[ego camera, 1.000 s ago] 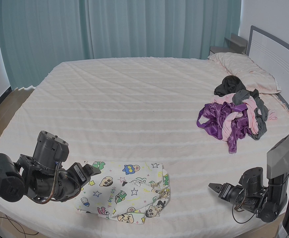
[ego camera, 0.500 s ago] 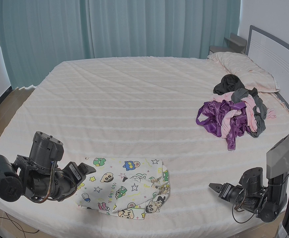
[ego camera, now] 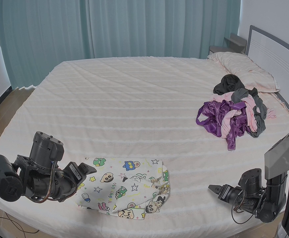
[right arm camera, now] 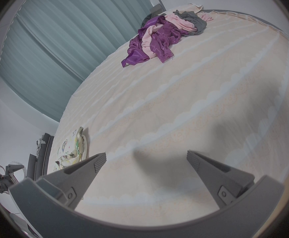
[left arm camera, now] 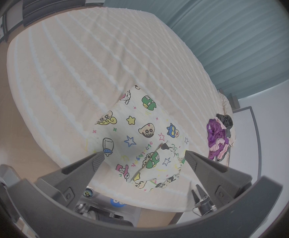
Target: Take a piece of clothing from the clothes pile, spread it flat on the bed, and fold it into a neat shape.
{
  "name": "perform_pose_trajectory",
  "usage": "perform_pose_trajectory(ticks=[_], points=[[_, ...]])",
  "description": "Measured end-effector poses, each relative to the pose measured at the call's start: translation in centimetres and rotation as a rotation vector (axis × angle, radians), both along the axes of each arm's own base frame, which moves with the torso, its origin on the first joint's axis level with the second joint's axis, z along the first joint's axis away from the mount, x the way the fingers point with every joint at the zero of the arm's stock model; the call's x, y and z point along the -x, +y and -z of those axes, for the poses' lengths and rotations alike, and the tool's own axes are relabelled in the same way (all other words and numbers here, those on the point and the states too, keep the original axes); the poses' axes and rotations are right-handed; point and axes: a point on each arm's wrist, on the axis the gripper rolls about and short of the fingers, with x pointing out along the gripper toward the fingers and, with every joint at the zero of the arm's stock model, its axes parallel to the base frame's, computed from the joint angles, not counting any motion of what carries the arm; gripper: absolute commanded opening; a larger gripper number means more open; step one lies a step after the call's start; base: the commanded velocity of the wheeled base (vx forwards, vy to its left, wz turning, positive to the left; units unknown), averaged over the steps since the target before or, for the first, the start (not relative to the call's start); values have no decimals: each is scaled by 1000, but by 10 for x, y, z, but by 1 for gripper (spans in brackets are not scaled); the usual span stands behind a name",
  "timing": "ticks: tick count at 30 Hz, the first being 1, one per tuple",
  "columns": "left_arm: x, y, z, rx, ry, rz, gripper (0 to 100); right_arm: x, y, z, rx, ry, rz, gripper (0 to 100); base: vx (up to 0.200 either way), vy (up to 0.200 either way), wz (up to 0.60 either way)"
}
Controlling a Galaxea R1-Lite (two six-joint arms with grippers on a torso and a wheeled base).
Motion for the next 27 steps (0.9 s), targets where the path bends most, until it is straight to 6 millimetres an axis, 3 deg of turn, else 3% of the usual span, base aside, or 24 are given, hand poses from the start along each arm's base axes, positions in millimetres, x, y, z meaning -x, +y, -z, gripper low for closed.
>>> perform_pose_trajectory(ticks=[3,21,27], points=[[-2,-1,-2,28,2,-17,100,0,0,2,3,6,-1,100,0,0,0],[-4,1,-4,38,-3,-32,100,0,0,2,10,9,-4,100,0,200,0],[-3,1,-3,35,2,-30,100,0,-1,-2,7,-9,-3,100,0,0,0]])
